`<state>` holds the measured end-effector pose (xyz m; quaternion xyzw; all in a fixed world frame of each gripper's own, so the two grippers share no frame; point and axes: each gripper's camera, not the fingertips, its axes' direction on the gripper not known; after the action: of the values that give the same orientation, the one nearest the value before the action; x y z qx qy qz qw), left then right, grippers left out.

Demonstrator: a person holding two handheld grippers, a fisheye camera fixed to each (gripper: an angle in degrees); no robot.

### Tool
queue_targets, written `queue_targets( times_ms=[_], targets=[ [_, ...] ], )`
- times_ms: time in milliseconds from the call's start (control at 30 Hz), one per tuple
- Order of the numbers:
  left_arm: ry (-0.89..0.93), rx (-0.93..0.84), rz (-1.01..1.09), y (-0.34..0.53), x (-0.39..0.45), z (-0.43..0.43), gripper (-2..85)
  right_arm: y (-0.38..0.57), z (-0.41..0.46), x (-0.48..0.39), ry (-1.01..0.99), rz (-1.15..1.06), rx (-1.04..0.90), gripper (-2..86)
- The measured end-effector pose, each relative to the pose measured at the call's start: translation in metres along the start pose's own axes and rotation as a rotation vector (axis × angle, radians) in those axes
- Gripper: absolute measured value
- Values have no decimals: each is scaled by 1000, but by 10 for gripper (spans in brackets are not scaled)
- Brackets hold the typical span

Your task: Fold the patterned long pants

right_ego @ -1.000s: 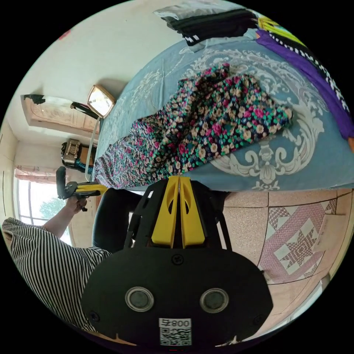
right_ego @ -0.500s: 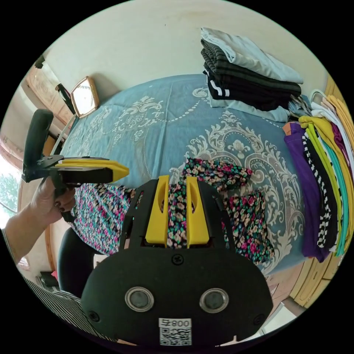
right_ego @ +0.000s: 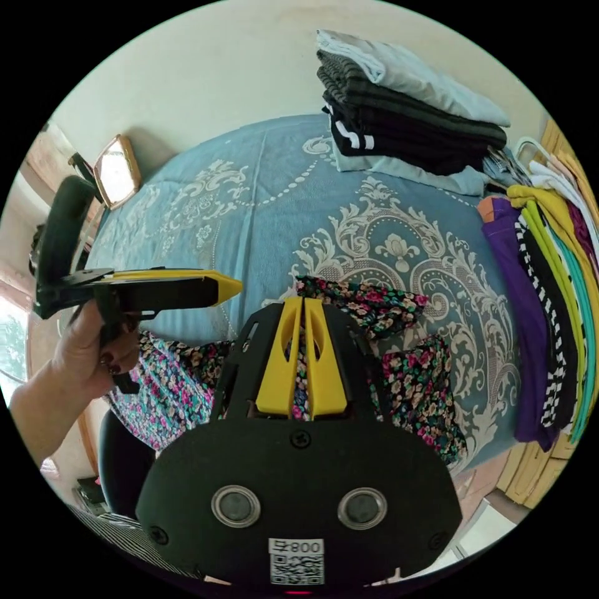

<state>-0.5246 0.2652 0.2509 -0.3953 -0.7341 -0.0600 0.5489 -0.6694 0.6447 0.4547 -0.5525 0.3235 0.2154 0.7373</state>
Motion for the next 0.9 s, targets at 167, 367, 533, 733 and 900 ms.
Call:
queue_targets(
  times_ms=[167, 367, 533, 733, 900],
  targets=[
    [2, -14, 109, -36, 45, 13, 15, 49, -45, 67, -260, 156, 203, 2],
    [-37, -113, 266, -76, 111, 56, 27, 126, -60, 145, -360, 351, 275, 1],
    [-74, -197, 316, -103, 150, 94, 32, 173, -39, 184, -407, 480, 241, 1],
    [-169, -244, 376, -122, 186, 117, 7, 193, -23, 204, -425, 502, 228, 1],
    [-136, -155, 399, -129, 213, 101, 2, 204, -30, 218, -471, 493, 264, 1]
  ],
)
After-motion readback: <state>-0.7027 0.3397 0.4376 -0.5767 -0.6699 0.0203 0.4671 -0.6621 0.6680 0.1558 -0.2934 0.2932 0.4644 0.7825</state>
